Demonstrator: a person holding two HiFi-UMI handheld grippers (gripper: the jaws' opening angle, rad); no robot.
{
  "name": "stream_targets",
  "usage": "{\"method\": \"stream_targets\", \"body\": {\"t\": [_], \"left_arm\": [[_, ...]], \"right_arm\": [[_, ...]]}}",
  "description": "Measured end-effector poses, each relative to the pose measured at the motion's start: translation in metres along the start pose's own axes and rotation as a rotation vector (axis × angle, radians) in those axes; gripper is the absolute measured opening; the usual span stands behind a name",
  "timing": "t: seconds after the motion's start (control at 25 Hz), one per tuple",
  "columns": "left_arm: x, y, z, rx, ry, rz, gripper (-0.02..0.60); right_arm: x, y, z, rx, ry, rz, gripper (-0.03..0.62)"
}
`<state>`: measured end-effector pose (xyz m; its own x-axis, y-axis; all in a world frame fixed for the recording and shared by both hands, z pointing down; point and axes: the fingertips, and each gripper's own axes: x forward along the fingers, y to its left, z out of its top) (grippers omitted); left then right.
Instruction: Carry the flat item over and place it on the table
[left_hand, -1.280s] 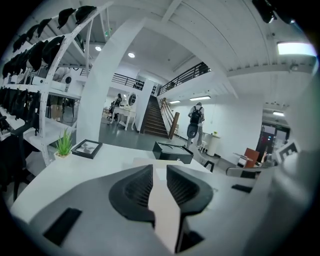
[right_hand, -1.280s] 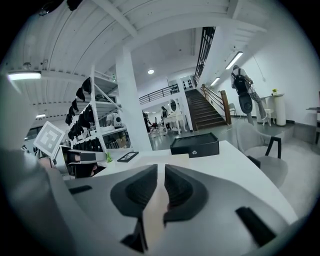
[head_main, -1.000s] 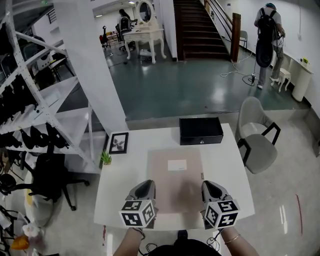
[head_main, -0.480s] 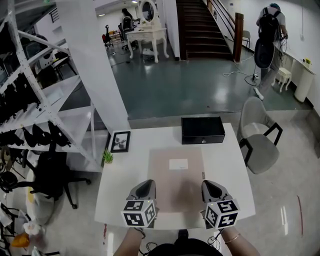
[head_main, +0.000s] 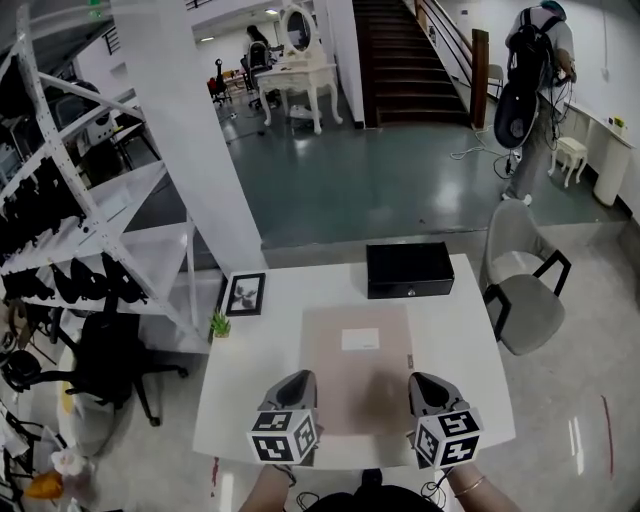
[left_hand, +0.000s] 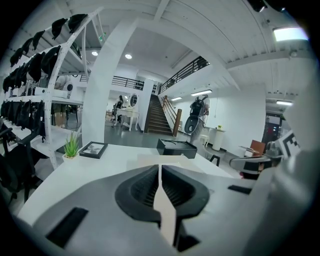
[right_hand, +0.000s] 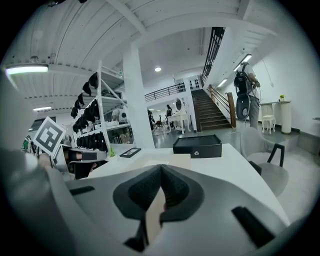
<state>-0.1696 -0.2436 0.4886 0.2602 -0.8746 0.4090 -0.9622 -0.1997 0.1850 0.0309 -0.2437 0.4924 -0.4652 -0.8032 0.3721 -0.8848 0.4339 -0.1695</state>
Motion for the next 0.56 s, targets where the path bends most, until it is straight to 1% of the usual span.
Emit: {"method": "stream_targets", "body": {"t": [0.56], "left_arm": [[0.003,-0.002,-0.004,-0.007,0.012,0.035,0.025]], "right_arm": [[0.001,-0.006,-0.015,-0.014,0.034,0.02,0.0]]}}
